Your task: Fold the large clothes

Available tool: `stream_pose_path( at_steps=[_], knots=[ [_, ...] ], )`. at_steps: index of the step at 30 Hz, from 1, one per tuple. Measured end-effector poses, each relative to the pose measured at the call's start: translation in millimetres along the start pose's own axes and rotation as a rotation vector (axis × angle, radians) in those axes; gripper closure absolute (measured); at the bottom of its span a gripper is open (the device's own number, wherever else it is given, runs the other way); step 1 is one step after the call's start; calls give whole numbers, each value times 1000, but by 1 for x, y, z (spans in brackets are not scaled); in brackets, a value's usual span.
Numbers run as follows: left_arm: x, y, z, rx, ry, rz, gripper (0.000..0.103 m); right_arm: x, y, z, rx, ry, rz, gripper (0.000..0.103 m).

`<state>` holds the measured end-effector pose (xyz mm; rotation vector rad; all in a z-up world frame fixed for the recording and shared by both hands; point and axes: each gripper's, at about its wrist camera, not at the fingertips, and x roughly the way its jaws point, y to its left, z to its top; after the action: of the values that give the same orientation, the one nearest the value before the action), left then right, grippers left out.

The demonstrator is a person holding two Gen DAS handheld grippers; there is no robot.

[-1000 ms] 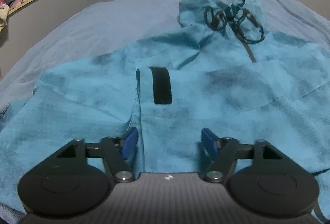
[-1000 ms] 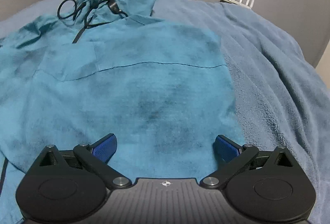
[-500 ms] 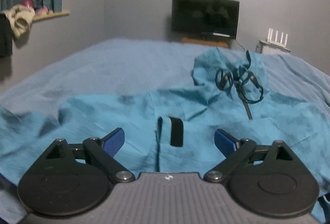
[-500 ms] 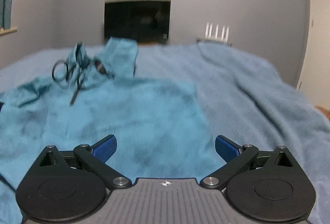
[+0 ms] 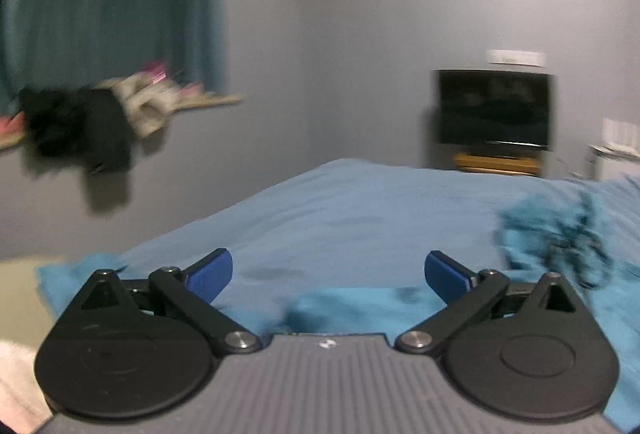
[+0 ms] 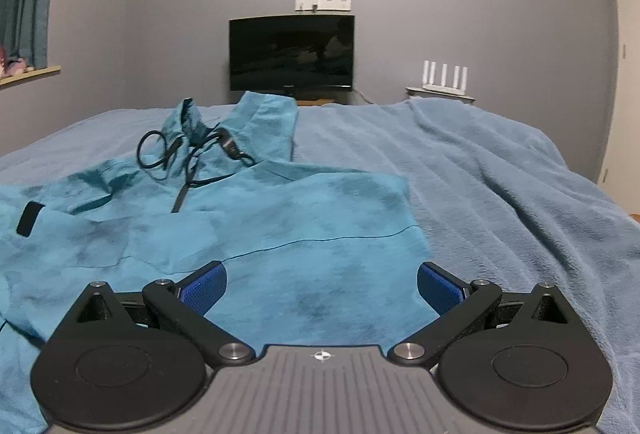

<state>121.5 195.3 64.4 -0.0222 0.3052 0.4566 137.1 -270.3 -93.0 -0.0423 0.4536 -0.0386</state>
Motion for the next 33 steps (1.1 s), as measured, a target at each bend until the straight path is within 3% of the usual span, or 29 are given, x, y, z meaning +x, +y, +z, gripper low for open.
stream_pose_path(
  at_steps=[4, 9, 15, 20, 24, 29, 32, 33],
  knots=[
    [20, 53, -6, -56, 28, 181, 0, 2, 9, -2, -41, 11, 22, 0],
    [42, 91, -25, -33, 26, 406, 0, 4, 23, -6, -117, 25, 42, 0],
    [76, 119, -48, -77, 85, 526, 0, 6, 40, -11, -205, 39, 70, 0],
    [101, 139, -60, -125, 142, 535, 0, 7, 48, -15, -271, 45, 97, 0],
    [97, 149, -64, -132, 92, 636, 0, 8, 52, -17, -294, 51, 110, 0],
    [102, 164, -71, -155, 109, 644, 1, 9, 51, -18, -289, 55, 119, 0],
    [99, 170, -70, -199, 78, 607, 16, 9, 50, -17, -286, 58, 123, 0],
    [98, 173, -69, -221, 69, 590, 29, 9, 50, -18, -288, 59, 125, 0]
  ],
)
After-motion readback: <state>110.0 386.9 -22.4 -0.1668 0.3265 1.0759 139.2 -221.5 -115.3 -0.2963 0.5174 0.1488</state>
